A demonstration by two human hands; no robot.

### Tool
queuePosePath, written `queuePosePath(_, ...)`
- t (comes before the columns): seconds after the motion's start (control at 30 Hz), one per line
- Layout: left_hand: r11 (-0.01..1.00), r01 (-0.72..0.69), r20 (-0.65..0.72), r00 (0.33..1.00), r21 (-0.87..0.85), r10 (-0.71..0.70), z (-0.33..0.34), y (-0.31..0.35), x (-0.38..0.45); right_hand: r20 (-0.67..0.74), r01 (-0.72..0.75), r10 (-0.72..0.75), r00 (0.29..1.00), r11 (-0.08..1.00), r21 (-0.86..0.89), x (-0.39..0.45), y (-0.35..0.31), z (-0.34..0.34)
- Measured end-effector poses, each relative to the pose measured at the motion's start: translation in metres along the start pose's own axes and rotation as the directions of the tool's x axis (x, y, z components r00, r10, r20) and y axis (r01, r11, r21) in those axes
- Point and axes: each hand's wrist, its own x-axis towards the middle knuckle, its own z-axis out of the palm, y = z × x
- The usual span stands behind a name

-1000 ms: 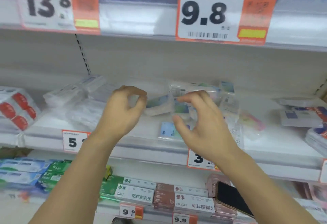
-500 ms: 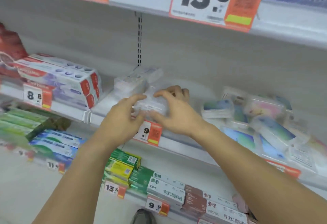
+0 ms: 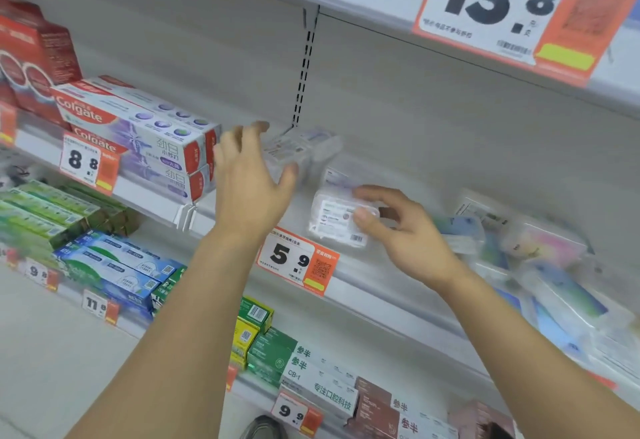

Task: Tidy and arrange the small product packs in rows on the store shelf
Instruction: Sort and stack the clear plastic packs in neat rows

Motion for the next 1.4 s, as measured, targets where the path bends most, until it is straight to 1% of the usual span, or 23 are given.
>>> queuePosePath(0.07, 0.998, 0.051, 0.036, 0.998, -0.045, -0.050, 0.007, -0.004, 0.003, -0.063, 0.002, -0.004, 0.998, 0.999, -0.039, -0.004, 0.002, 0.000)
queuePosePath(0.13, 0.991, 0.117, 0.051, 0.992, -0.069, -0.114, 0.011, -0.009, 0.002, -0.094, -0.021, 0.007, 0.996, 0.988, -0.152, -0.009, 0.004, 0.003)
queuePosePath(0.23, 0.988, 0.146, -0.017, 0.989, -0.058, -0.148, 0.009, -0.011, 0.003, -0.073, -0.050, 0.031, 0.997, 0.963, -0.265, -0.013, 0.007, 0.005)
queuePosePath(0.3, 0.983, 0.169, -0.076, 0.982, -0.077, -0.174, 0.003, -0.005, 0.003, -0.018, -0.053, 0.049, 0.999, 0.948, -0.313, -0.014, 0.009, 0.002)
queuePosePath(0.37, 0.972, 0.208, -0.130, 0.966, -0.112, -0.222, -0.005, 0.005, 0.000, 0.025, -0.036, 0.046, 0.999, 0.949, -0.314, -0.013, 0.012, 0.002)
queuePosePath(0.47, 0.896, 0.324, -0.112, 0.922, -0.303, -0.371, -0.017, 0.016, -0.009, -0.001, -0.038, 0.039, 0.999, 0.961, -0.276, -0.010, 0.013, 0.002)
queuePosePath(0.53, 0.778, 0.421, -0.038, 0.869, -0.466, -0.493, -0.023, 0.020, -0.017, 0.004, -0.027, 0.029, 1.000, 0.955, -0.296, -0.011, 0.011, 0.000)
queuePosePath(0.6, 0.607, 0.510, 0.125, 0.818, -0.609, -0.562, -0.027, 0.027, -0.025, -0.059, 0.029, -0.048, 0.997, 0.957, -0.289, -0.014, 0.004, -0.002)
queuePosePath(0.67, 0.450, 0.578, 0.319, 0.787, -0.681, -0.529, -0.028, 0.035, -0.028, -0.154, 0.150, -0.177, 0.972, 0.974, -0.172, -0.018, -0.007, -0.002)
queuePosePath(0.7, 0.402, 0.600, 0.399, 0.781, -0.691, -0.480, -0.029, 0.040, -0.028, -0.163, 0.209, -0.224, 0.961, 0.973, -0.100, -0.020, -0.014, 0.000)
queuePosePath(0.77, 0.354, 0.619, 0.497, 0.780, -0.701, -0.380, -0.032, 0.054, -0.030, -0.123, 0.285, -0.280, 0.952, 0.958, 0.026, -0.023, -0.030, 0.006)
queuePosePath(0.83, 0.392, 0.629, 0.528, 0.777, -0.671, -0.342, -0.033, 0.067, -0.033, -0.115, 0.311, -0.297, 0.948, 0.941, 0.130, -0.024, -0.043, 0.011)
queuePosePath(0.9, 0.504, 0.625, 0.531, 0.778, -0.596, -0.337, -0.030, 0.073, -0.041, -0.198, 0.324, -0.290, 0.936, 0.931, 0.170, -0.025, -0.049, 0.012)
queuePosePath(0.97, 0.643, 0.592, 0.485, 0.795, -0.486, -0.365, -0.027, 0.076, -0.047, -0.297, 0.341, -0.290, 0.910, 0.930, 0.137, -0.026, -0.049, 0.010)
queuePosePath(1.0, 0.675, 0.580, 0.451, 0.805, -0.456, -0.386, -0.026, 0.076, -0.048, -0.315, 0.348, -0.302, 0.900, 0.932, 0.101, -0.027, -0.047, 0.008)
queuePosePath(1.03, 0.670, 0.579, 0.433, 0.808, -0.464, -0.399, -0.026, 0.078, -0.048, -0.311, 0.362, -0.327, 0.892, 0.930, 0.064, -0.029, -0.046, 0.007)
queuePosePath(1.1, 0.573, 0.598, 0.484, 0.798, -0.561, -0.359, -0.029, 0.088, -0.047, -0.278, 0.427, -0.413, 0.867, 0.904, -0.010, -0.031, -0.042, 0.007)
queuePosePath(1.13, 0.570, 0.587, 0.513, 0.801, -0.575, -0.308, -0.030, 0.090, -0.047, -0.259, 0.461, -0.456, 0.851, 0.886, -0.045, -0.032, -0.040, 0.008)
queuePosePath(1.2, 0.658, 0.534, 0.516, 0.820, -0.531, -0.249, -0.031, 0.090, -0.045, -0.222, 0.490, -0.491, 0.842, 0.869, -0.064, -0.035, -0.040, 0.009)
queuePosePath(1.23, 0.682, 0.517, 0.502, 0.829, -0.518, -0.247, -0.029, 0.086, -0.044, -0.204, 0.490, -0.483, 0.851, 0.872, -0.022, -0.037, -0.041, 0.008)
queuePosePath(1.3, 0.653, 0.535, 0.493, 0.827, -0.536, -0.272, -0.028, 0.080, -0.040, -0.178, 0.440, -0.411, 0.894, 0.881, 0.174, -0.041, -0.045, 0.007)
queuePosePath(1.37, 0.561, 0.585, 0.520, 0.802, -0.586, -0.293, -0.030, 0.077, -0.038, -0.198, 0.360, -0.307, 0.931, 0.864, 0.351, -0.043, -0.049, 0.007)
queuePosePath(1.4, 0.512, 0.589, 0.528, 0.802, -0.625, -0.278, -0.031, 0.076, -0.037, -0.218, 0.325, -0.259, 0.941, 0.871, 0.369, -0.042, -0.050, 0.007)
